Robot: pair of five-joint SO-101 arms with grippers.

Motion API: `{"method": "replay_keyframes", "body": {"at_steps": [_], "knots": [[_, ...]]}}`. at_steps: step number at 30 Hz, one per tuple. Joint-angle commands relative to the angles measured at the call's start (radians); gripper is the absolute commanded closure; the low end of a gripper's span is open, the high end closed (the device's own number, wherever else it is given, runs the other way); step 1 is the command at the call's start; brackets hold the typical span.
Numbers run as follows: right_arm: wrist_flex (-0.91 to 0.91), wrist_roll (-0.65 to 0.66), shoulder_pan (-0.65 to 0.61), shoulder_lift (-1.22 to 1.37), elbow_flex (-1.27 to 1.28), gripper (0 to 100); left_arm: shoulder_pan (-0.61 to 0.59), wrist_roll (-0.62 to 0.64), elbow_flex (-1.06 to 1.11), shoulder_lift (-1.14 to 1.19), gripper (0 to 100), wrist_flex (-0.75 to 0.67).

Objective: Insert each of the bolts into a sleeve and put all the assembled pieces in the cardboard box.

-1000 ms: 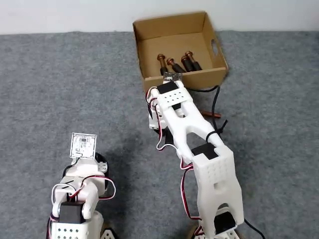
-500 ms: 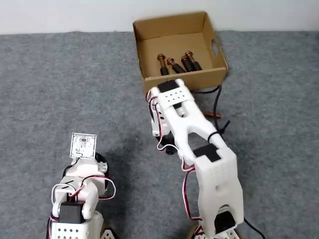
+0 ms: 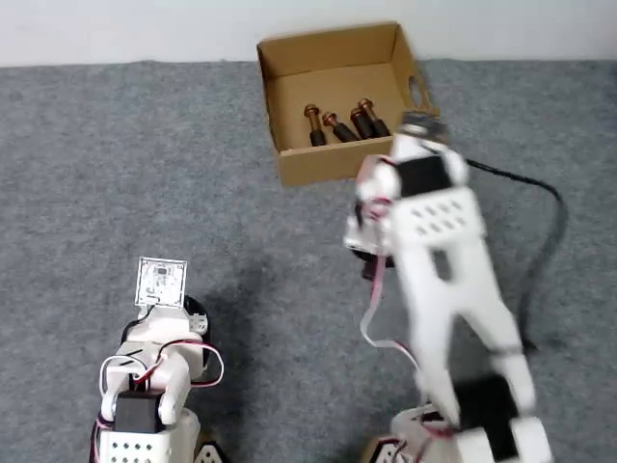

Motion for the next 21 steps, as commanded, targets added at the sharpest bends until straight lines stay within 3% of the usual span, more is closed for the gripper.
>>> {"method": "replay_keyframes", "body": {"at_steps": [1, 11, 21], "knots": [[-0.035, 0.011, 0.120, -0.240, 0.126, 99.1, -0.005, -0.008, -0.004, -0.006, 100, -0.017], [-0.387, 0.184, 0.325, -0.935, 0.763, 99.1, 0.003, -0.006, -0.018, -0.011, 100, -0.021], [-0.348, 0.190, 0.338, -1.483, 1.109, 99.1, 0.037, 0.003, -0.332, 0.109, 100, 0.031]]}}
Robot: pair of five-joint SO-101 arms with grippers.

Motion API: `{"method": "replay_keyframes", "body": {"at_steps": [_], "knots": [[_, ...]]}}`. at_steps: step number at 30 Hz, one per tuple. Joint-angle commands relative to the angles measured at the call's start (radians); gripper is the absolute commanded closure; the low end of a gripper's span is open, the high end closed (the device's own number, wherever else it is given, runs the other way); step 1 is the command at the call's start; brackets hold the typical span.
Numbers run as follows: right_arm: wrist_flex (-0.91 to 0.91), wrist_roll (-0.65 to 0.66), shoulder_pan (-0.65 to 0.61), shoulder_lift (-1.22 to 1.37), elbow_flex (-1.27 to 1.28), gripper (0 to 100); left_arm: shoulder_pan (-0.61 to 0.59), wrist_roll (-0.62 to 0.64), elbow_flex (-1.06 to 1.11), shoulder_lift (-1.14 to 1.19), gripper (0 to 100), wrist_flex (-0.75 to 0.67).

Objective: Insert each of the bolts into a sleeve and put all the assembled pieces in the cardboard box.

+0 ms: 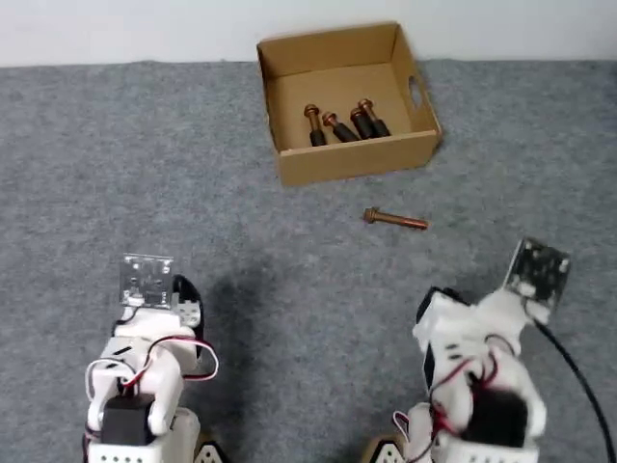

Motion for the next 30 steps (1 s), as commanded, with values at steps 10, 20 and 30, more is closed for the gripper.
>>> {"method": "replay_keyframes", "body": {"at_steps": [10, 20, 30], "knots": [[0.030, 0.011, 0.054, -0.182, 0.038, 99.1, 0.356, 0.390, -0.651, 0.861, 100, 0.054], [0.036, 0.006, 0.070, -0.156, 0.040, 99.1, 0.517, 0.677, -1.099, 1.439, 100, 0.055], [0.028, 0.006, 0.070, -0.163, 0.052, 99.1, 0.608, 0.944, -1.508, 1.864, 99, 0.054]]}}
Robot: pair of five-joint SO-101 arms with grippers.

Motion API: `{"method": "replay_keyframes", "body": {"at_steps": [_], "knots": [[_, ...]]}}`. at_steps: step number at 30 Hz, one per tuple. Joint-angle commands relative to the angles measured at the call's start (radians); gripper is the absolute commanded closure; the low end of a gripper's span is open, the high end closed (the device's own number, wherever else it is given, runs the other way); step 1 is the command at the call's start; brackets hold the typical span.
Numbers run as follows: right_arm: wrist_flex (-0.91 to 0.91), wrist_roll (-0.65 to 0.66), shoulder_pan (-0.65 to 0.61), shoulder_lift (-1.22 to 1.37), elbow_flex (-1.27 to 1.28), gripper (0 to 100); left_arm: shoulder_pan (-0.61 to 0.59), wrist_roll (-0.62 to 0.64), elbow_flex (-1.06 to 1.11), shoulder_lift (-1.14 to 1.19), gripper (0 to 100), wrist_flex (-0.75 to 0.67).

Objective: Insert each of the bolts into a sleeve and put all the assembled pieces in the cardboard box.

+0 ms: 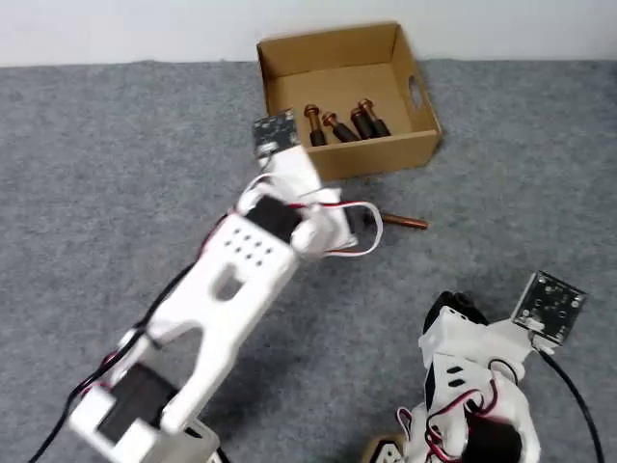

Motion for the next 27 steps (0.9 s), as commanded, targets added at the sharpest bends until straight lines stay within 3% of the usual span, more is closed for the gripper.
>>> {"method": "replay_keyframes", "body": {"at_steps": [1, 8, 20, 27], "knots": [[-0.004, 0.006, 0.010, 0.035, -0.008, 99.1, 0.032, 0.058, -0.177, 0.114, 99, 0.005], [-0.004, 0.006, 0.010, 0.035, -0.006, 99.1, 0.081, 0.112, -0.438, 0.365, 84, 0.011], [-0.002, 0.006, 0.010, 0.036, -0.006, 99.1, 0.043, 0.153, -0.872, 0.790, 83, 0.012], [-0.002, 0.006, 0.010, 0.036, -0.006, 99.1, 0.035, 0.150, -1.150, 1.014, 83, 0.138]]}}
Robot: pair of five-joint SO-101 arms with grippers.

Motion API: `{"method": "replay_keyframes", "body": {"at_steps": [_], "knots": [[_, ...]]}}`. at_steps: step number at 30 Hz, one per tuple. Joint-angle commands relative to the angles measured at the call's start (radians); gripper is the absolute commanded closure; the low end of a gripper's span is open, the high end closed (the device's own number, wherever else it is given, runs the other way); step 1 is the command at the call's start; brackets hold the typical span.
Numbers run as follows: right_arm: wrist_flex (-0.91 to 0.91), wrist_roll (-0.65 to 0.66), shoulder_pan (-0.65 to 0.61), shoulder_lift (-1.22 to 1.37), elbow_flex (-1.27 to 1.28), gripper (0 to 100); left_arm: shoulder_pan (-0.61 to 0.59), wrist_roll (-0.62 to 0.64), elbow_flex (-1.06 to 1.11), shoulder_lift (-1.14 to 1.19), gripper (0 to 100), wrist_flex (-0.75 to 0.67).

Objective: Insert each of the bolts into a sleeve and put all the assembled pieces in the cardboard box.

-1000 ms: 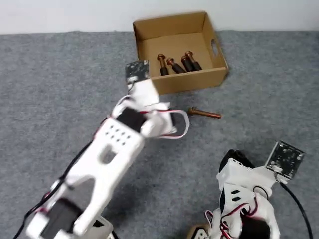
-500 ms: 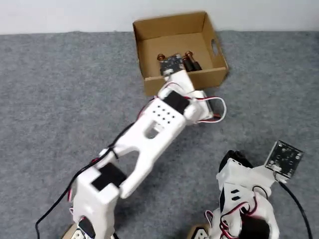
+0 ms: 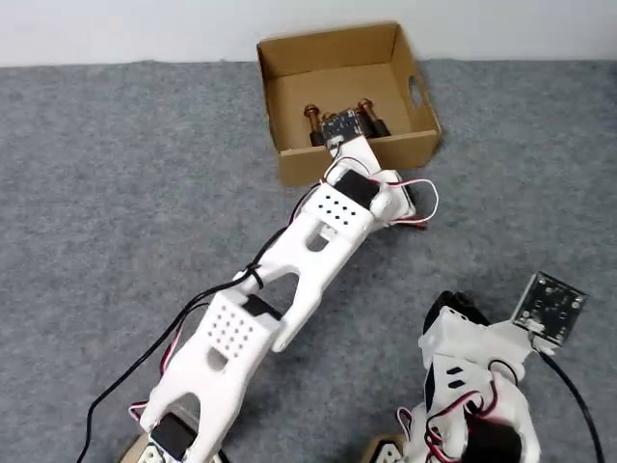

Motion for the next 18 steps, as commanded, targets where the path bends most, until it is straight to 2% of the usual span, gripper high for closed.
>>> {"method": "replay_keyframes", "body": {"at_steps": [1, 10, 18], "knots": [[-0.002, 0.006, 0.010, 0.036, -0.006, 99.1, -0.005, 0.005, -0.174, 0.071, 83, 0.089], [-0.002, 0.006, 0.010, 0.035, -0.006, 99.1, -0.058, 0.006, -0.476, 0.281, 83, 0.239], [-0.002, 0.006, 0.010, 0.035, -0.006, 99.1, -0.143, 0.003, -0.549, 0.305, 83, 0.267]]}}
